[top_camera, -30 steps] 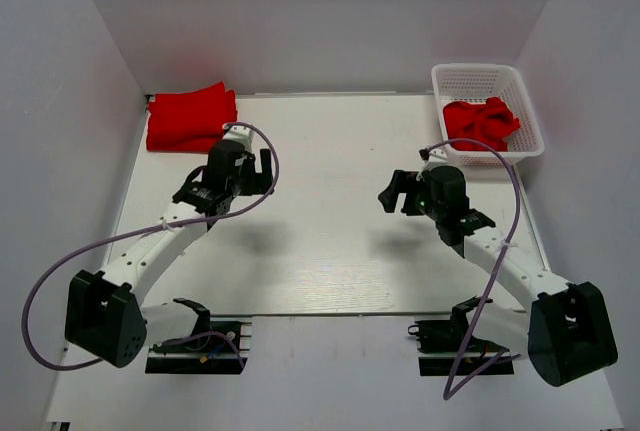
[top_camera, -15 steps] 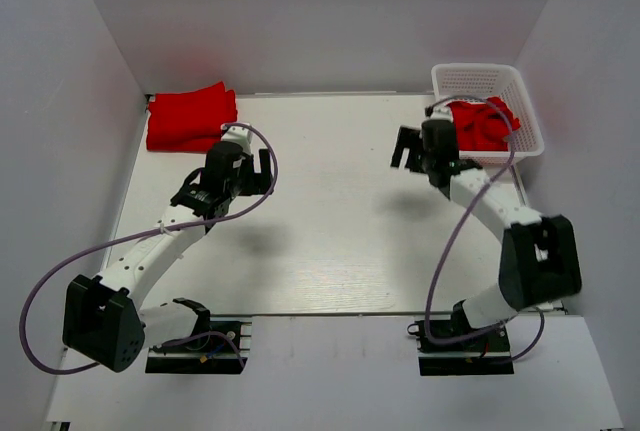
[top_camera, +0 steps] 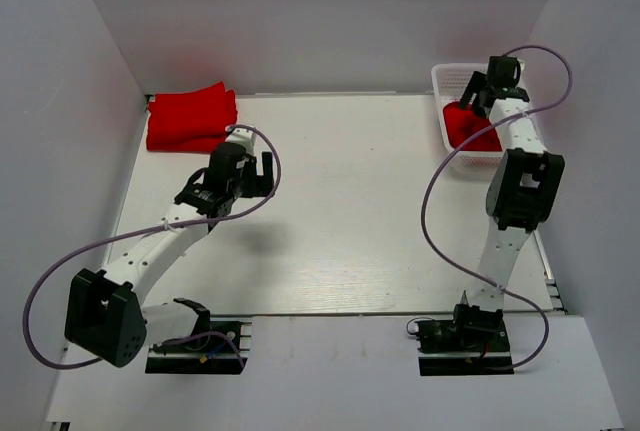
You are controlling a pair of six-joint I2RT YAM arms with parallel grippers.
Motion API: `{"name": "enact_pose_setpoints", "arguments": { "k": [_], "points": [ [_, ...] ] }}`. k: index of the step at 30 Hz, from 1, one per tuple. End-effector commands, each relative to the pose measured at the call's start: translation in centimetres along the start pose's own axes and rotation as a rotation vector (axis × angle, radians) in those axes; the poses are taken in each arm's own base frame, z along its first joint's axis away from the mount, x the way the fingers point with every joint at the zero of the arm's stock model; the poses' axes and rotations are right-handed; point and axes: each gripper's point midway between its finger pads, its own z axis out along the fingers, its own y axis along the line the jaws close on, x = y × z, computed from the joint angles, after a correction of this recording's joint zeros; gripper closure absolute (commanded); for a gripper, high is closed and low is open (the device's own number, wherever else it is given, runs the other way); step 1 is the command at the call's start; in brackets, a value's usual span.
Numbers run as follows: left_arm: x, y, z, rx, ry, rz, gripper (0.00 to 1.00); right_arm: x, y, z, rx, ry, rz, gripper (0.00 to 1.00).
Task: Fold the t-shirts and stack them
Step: Grab crumpled tshirt from bin with the right arm, then move the tshirt to the center of the board
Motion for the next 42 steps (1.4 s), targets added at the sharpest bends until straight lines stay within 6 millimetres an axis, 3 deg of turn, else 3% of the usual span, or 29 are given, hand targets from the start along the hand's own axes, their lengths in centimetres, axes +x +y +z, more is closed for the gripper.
{"name": "enact_pose_setpoints", "arguments": {
  "k": [1,3,5,8,11,13,16,17,18,21,23,26,30,34,36,37,39,42],
  "points": [
    [-0.8,-0.3,0.0,0.005,-0.017,0.011,0.0,2.6,-1.6,2.3,0.042,0.13,-0.077,0.1],
    [-1.0,-0.3,0.2,0.004,-0.016,0.022,0.0,2.3,-1.5,3.1,0.035,0.119,-0.077,0.1],
    [-0.6,0.0,0.4,-0.013,-0.001,0.026,0.0,4.1,-2.2,5.1,0.054,0.161,-0.059,0.1],
    [-0.8,0.1,0.5,-0.022,-0.003,0.026,0.0,4.9,-2.3,7.0,0.032,0.161,-0.034,0.11],
    [-0.3,0.2,0.7,-0.027,0.015,0.03,0.0,5.1,-1.5,7.7,-0.015,0.152,-0.026,0.52],
    [-0.8,0.3,0.6,-0.035,0.004,0.028,0.0,3.8,-0.8,7.3,-0.057,0.111,-0.037,1.0],
    [-0.8,0.3,0.6,-0.035,0.004,0.019,0.0,2.3,-0.8,6.2,-0.075,0.06,-0.035,1.0],
    [-0.8,0.3,0.6,-0.035,0.004,0.019,0.0,0.6,-1.1,5.1,-0.064,0.016,-0.033,1.0],
    [-0.8,0.3,0.6,-0.035,0.004,0.019,0.0,0.4,-1.1,4.8,-0.065,0.01,-0.035,1.0],
    [-0.8,0.3,0.3,-0.033,-0.005,0.017,0.0,-2.8,-1.4,1.7,-0.07,-0.076,-0.049,1.0],
    [-0.8,0.3,0.3,-0.033,-0.005,0.008,0.0,-3.0,-1.4,1.2,-0.071,-0.084,-0.057,1.0],
    [-1.1,0.3,0.0,-0.031,-0.015,0.006,0.0,-5.0,-1.7,-0.7,-0.063,-0.134,-0.07,1.0],
    [-1.3,0.2,-0.2,-0.029,-0.024,0.004,0.0,-10.7,-0.9,-6.1,-0.103,-0.272,-0.081,1.0],
    [-1.1,0.3,-0.4,-0.028,-0.024,-0.005,0.0,-17.0,0.8,-14.4,-0.216,-0.454,-0.09,1.0],
    [-1.1,0.2,-0.3,-0.028,-0.024,-0.015,0.0,-18.2,2.9,-17.3,-0.337,-0.498,-0.113,1.0],
    [-1.1,0.2,-0.3,-0.028,-0.024,-0.015,0.0,-19.1,4.0,-20.4,-0.41,-0.544,-0.136,1.0],
    [-1.1,0.2,-0.3,-0.028,-0.024,-0.024,0.0,-19.0,5.9,-23.0,-0.528,-0.564,-0.165,1.0],
    [-1.4,0.2,-0.6,-0.026,-0.033,-0.026,0.0,-19.6,8.6,-28.6,-0.684,-0.643,-0.215,1.0]
  ]
}}
